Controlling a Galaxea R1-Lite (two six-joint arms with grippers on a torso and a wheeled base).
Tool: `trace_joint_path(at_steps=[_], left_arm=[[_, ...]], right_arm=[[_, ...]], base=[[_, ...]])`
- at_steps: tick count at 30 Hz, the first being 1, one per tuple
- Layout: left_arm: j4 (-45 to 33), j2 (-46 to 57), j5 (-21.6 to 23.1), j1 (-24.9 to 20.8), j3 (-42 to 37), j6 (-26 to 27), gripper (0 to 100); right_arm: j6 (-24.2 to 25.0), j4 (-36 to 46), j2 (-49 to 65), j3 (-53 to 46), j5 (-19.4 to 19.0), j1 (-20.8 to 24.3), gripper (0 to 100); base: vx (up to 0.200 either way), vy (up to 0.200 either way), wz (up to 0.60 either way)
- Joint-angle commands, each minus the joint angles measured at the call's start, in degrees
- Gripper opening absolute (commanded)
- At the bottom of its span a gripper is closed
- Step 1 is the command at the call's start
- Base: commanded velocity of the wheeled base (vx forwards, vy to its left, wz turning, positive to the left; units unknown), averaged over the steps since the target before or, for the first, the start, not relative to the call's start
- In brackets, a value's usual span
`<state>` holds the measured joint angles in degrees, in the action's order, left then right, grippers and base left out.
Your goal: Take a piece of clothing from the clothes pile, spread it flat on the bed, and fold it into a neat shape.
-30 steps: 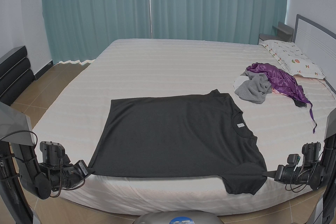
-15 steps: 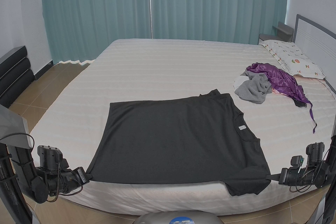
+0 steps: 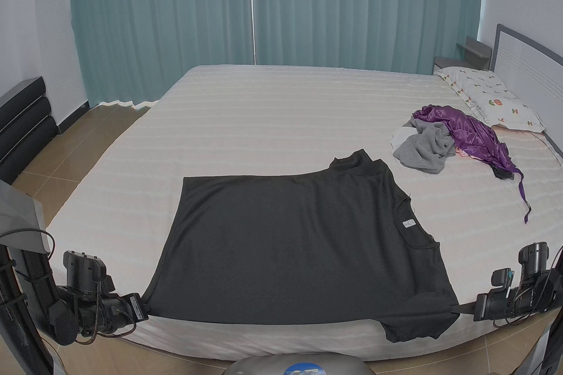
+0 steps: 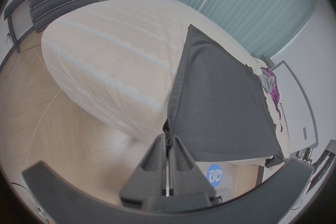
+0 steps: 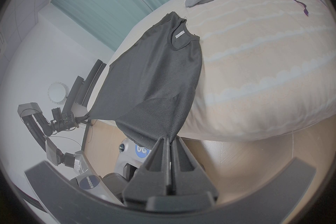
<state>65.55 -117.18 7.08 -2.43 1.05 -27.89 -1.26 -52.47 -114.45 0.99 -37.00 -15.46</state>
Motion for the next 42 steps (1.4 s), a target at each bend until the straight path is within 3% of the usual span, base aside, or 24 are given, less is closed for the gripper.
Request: trace_joint_path(at_steps=[1, 20, 21, 28, 36, 42], left_arm=[[-2.9, 4.0, -0.1, -1.1, -1.0, 0.1, 0], [-18.4, 13.2, -0.3, -3.4, -1.0, 4.8, 0], [-21.4, 14.6, -0.4, -4.3, -1.0, 5.1, 0], [-26.8, 17.2, -2.7, -5.2, -1.0, 6.7, 0], [-28.2, 18.1, -2.8, -4.7, 3.6, 5.9, 0], [-28.2, 17.8, -2.9, -4.3, 9.5, 0.6, 0]], right_arm=[[-0.6, 1.3, 2.3, -1.0, 0.0, -0.6, 0], [-2.0, 15.6, 13.9, -1.0, 0.8, -0.8, 0], [-2.3, 19.1, 16.8, -1.0, 0.9, -0.7, 0], [-2.5, 22.3, 22.2, -1.0, 1.5, -0.6, 0], [-1.9, 23.6, 23.0, 1.3, 1.8, -0.2, 0], [0.0, 23.3, 21.1, 5.5, 1.8, 0.9, 0]], base=[[0.000, 0.000, 0.00], [0.000, 0.000, 0.00], [0.000, 0.000, 0.00], [0.000, 0.000, 0.00], [0.000, 0.000, 0.00], [0.000, 0.000, 0.00]])
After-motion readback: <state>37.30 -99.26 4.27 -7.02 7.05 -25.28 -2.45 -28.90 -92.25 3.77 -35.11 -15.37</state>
